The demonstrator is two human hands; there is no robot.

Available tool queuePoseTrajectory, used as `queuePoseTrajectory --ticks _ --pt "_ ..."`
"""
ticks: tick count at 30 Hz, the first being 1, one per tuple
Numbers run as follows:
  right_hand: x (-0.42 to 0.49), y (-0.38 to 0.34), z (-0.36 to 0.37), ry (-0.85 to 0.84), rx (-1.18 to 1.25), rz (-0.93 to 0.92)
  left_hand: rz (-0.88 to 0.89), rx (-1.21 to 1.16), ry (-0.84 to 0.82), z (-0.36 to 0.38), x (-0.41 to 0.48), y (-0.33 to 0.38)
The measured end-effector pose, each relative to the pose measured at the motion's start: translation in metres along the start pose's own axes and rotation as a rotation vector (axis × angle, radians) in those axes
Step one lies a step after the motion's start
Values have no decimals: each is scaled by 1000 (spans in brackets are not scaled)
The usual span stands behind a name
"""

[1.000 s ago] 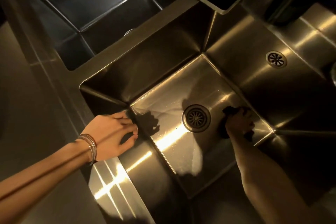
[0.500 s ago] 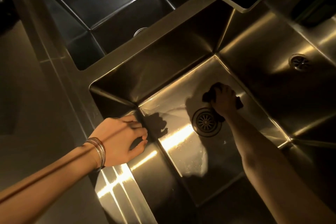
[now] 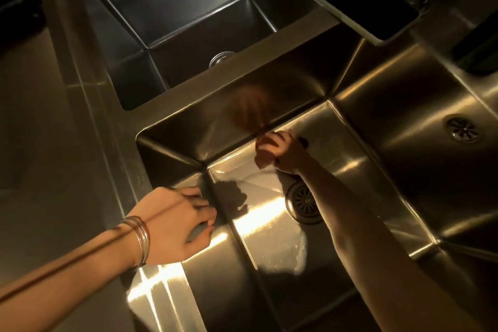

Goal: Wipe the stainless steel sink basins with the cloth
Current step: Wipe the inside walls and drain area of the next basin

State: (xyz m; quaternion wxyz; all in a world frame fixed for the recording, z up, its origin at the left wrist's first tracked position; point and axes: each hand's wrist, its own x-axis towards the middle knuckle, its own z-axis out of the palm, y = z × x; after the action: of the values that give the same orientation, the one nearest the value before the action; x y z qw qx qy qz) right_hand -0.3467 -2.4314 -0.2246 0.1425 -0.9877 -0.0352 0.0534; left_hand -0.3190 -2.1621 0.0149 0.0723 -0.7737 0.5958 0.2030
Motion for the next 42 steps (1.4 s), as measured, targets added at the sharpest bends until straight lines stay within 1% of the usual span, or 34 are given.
queuePoseTrajectory --ticks 1,2,3,5,6,7,8,9,11,12,13,14,16,17,18,19,20,22,23,24,25,26,27,28,29,30,31,32,34,36,39,40,41,42 --pt "-3 6 2 -45 -75 -127 1 1 0 -1 0 0" --pt "-8 8 8 -98 -106 -67 -1 5 -1 -1 1 0" --pt "-13 7 14 -103 -58 137 -3 7 -3 -1 1 0" --pt "-15 -9 18 23 163 737 -2 6 -7 0 0 0" --pt "-12 -26 17 92 240 898 -3 4 -7 0 0 0" --pt "-8 -42 18 145 244 905 -4 3 -10 0 0 0" --pt "-4 -56 23 162 167 781 -10 5 -16 -1 0 -1" --pt "-4 -70 29 122 87 561 -17 10 -22 -2 0 -1" --pt "-14 -88 38 -46 -24 47 -29 -1 -32 -4 0 1" --pt "-18 -87 42 -109 -53 -123 -37 -15 -31 -3 0 1" --pt "-20 -86 44 -155 -92 -161 -42 -18 -37 -1 0 1" --pt "-22 -90 43 -191 -61 -50 -46 -17 -44 1 0 1" --pt "-25 -105 39 -213 30 281 -51 -16 -38 1 0 1" --pt "-26 -113 38 -238 56 343 -52 -11 -31 1 0 1" --pt "-28 -117 38 -260 57 287 -54 -13 -31 0 0 1" --pt "-30 -122 35 -298 80 189 -56 -23 -35 -1 0 2" --pt "-32 -121 29 -333 193 107 -61 -34 -37 -1 0 1" --pt "-32 -108 7 -409 676 114 -69 -38 -34 0 0 0" --pt "-29 -95 -2 -410 910 237 -69 -31 -29 0 0 0" --pt "-27 -78 -10 -312 991 384 -66 -20 -25 0 0 0" --pt "-27 -62 -19 -176 886 537 -63 -6 -22 -1 0 1" --pt "-28 -46 -24 0 703 684 -61 15 -16 -2 0 2" --pt "-31 -33 -25 159 473 763 -62 32 -8 -3 0 2" --pt "-32 -24 -24 281 319 770 -64 40 -11 -3 0 2" --pt "-32 -22 -24 347 288 721 -61 40 -10 -2 0 2" --pt "-32 -24 -23 347 344 633 -57 28 -5 -1 0 2" --pt "-31 -31 -18 270 412 540 -57 14 -2 0 0 1" --pt "-32 -40 -7 154 421 442 -57 12 -6 2 0 0" --pt "-40 -64 25 -60 220 317 -53 9 -18 4 0 -1" --pt "-45 -80 51 -196 35 297 -50 26 -18 3 0 0" --pt "-43 -74 61 -218 -188 125 -51 28 -26 5 0 -2" --pt "-41 -72 59 -220 -215 113 -55 27 -31 6 0 -2" --pt "-38 -74 57 -233 -169 168 -59 26 -38 6 0 -2" --pt "-38 -83 57 -251 -92 270 -61 24 -40 7 0 -2"
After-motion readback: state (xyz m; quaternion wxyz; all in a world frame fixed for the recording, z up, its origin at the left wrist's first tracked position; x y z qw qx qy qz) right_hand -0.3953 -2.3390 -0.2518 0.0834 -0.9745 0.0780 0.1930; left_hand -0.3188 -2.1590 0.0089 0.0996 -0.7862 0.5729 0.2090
